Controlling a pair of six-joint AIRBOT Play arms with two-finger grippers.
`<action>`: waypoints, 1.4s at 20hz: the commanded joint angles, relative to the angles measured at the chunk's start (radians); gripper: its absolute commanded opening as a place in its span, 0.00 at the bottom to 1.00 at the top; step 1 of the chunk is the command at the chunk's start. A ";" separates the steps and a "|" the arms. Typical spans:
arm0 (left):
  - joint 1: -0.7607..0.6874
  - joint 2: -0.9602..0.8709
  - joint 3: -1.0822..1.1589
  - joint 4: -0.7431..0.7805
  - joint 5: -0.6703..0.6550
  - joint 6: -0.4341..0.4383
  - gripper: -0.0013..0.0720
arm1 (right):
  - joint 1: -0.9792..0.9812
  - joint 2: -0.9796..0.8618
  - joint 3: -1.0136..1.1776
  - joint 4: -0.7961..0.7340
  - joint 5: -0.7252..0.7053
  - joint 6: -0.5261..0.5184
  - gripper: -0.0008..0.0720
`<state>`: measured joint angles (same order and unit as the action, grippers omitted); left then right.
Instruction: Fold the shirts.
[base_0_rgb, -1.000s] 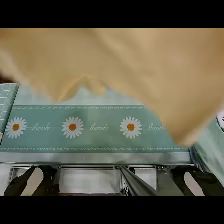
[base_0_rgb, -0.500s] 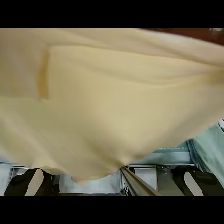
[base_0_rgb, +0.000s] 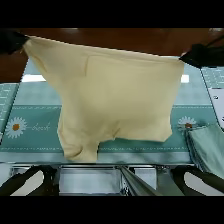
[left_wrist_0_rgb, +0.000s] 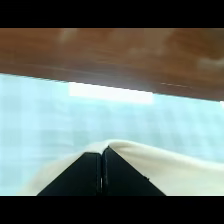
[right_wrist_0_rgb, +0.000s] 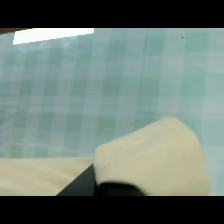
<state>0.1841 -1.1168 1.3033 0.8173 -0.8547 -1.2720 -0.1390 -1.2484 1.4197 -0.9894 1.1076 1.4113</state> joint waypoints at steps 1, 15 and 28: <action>-0.067 -0.206 -0.019 -0.038 0.212 0.002 0.05 | 0.000 -0.307 0.177 0.104 -0.093 -0.012 0.06; 0.042 -0.430 0.055 -0.124 -0.203 -0.009 0.98 | -0.137 -0.587 0.428 0.238 0.171 0.137 0.87; 0.495 -0.050 -0.726 -0.042 -0.399 0.058 0.97 | -0.344 0.141 -0.600 0.074 -0.016 0.030 0.87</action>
<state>0.6304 -1.2415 0.7803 0.8940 -1.3098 -1.3033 -0.4671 -1.2495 1.0935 -1.1484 1.2255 1.5612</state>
